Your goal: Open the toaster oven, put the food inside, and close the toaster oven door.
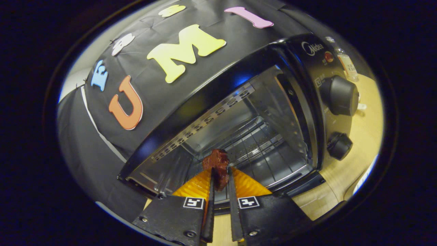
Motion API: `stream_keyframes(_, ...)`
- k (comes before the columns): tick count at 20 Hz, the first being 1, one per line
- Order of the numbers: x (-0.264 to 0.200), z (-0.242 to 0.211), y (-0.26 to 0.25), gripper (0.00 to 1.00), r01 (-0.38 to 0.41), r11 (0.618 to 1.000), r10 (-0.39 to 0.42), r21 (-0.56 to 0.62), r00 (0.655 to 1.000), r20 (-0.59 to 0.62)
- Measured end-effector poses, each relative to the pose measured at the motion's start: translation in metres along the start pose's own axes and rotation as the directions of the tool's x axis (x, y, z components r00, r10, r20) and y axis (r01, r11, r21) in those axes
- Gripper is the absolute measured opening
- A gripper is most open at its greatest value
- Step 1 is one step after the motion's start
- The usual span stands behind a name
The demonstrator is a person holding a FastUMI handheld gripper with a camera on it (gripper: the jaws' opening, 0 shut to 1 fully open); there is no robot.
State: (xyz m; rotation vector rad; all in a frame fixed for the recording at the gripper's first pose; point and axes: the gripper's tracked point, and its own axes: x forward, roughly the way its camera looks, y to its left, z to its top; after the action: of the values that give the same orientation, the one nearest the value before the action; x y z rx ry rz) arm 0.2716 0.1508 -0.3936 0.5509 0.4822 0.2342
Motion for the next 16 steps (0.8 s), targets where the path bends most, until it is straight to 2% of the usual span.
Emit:
stream_keyframes(3,-0.003,0.005,-0.012,0.35,0.065,0.996,-0.064,-0.055,0.998,0.018)
stream_keyframes(8,-0.026,0.01,-0.017,0.78,0.118,0.984,-0.115,-0.131,0.993,0.031)
stream_keyframes(12,-0.064,0.005,0.002,0.85,0.078,0.974,-0.072,-0.212,0.997,0.034)
stream_keyframes(16,-0.111,-0.007,0.012,0.92,0.06,0.935,-0.049,-0.349,0.998,0.042)
